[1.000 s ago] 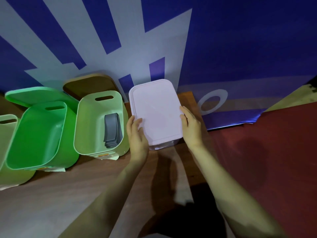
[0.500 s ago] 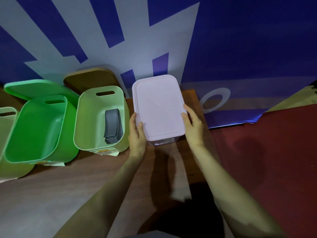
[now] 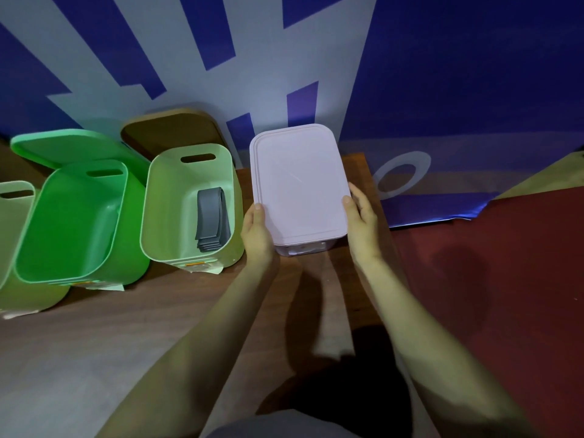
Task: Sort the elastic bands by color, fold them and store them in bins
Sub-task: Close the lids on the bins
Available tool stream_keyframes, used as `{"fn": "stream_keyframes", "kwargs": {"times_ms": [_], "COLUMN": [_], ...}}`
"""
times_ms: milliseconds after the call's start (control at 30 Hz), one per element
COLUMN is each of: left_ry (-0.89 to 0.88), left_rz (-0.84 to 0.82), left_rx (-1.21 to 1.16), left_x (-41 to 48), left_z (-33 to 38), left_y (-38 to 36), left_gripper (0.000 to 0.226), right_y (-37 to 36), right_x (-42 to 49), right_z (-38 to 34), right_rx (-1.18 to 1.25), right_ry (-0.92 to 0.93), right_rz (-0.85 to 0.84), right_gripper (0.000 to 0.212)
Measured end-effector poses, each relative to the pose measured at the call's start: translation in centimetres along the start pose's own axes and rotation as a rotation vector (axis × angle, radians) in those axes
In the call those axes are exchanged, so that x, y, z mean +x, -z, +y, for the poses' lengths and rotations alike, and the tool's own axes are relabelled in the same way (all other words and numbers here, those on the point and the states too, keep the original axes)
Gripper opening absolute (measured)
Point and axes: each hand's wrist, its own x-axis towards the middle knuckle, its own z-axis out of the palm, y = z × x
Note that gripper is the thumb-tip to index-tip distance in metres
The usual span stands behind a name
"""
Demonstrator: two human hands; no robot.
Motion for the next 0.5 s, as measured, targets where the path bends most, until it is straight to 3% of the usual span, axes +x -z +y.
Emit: {"fn": "stream_keyframes", "kwargs": {"times_ms": [167,333,433,500], "left_ry": [-0.094,-0.423,-0.567,-0.732], "left_rz": [0.000,-0.077,-0.159,-0.238], "left_rx": [0.021,0.631,0.985,1.270], "left_x": [-0.8,0.4,0.7,1.3], "left_z": [0.5,1.2,2.6,2.9], "left_y": [-0.1,0.7,-0.3,-0.9], "left_gripper": [0.026,0.038,0.046,0.051], "right_y": [-0.1,0.4,0.8,0.6], "right_x": [-0.2,0.2,2.6,4.4], "right_z": [-0.1,-0.9,-2.3,-3.2], "right_rx": [-0.013,-0.160,-0.416,-0.707], "right_ry": [0.047,0.098,0.088,0.269], "right_rz": [0.018,0.031,-0.029,-0.062], "right_gripper": [0.033,0.030,0.041,0.050]}}
